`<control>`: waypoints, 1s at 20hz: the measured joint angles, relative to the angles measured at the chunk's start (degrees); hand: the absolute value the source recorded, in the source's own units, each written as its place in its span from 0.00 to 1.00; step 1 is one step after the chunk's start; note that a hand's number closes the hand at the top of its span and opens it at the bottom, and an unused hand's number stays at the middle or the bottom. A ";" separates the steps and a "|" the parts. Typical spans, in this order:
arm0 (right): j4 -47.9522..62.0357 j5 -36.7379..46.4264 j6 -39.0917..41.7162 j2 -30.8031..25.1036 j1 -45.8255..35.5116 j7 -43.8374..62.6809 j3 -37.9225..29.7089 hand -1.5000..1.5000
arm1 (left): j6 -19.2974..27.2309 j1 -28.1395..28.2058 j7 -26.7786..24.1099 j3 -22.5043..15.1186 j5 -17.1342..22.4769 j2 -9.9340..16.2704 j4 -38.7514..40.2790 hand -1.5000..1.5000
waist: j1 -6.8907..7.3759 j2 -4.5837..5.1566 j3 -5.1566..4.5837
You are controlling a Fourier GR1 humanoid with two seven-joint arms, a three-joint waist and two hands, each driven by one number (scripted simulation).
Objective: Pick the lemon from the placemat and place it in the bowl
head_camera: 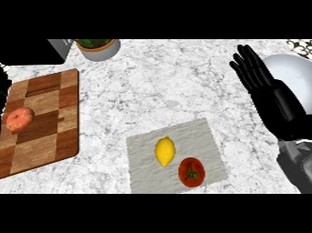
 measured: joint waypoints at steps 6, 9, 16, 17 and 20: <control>-5.17 13.59 -8.89 -0.19 -2.93 2.94 4.57 1.00 | -0.17 -0.80 5.31 0.48 2.05 -1.73 1.50 0.50 | -0.30 1.10 -1.50; 0.03 22.48 -9.83 -8.40 -0.34 9.00 6.89 0.00 | -0.06 0.27 6.98 0.16 3.05 -2.77 2.45 0.50 | -2.69 1.15 -2.81; -2.32 41.94 -24.88 -8.12 9.95 22.97 15.68 0.00 | 0.23 1.79 10.59 0.26 5.31 -4.54 3.60 0.50 | -4.79 0.23 -2.46; -3.49 45.00 -26.19 -7.69 11.13 25.23 17.45 0.00 | 0.26 2.00 10.80 0.06 5.40 -4.87 3.65 0.50 | -4.74 0.20 -2.44; -7.12 54.57 -29.14 -6.42 14.37 33.20 21.46 0.00 | 0.69 1.63 11.65 -0.33 5.11 -5.34 3.59 0.50 | -4.60 0.26 -2.37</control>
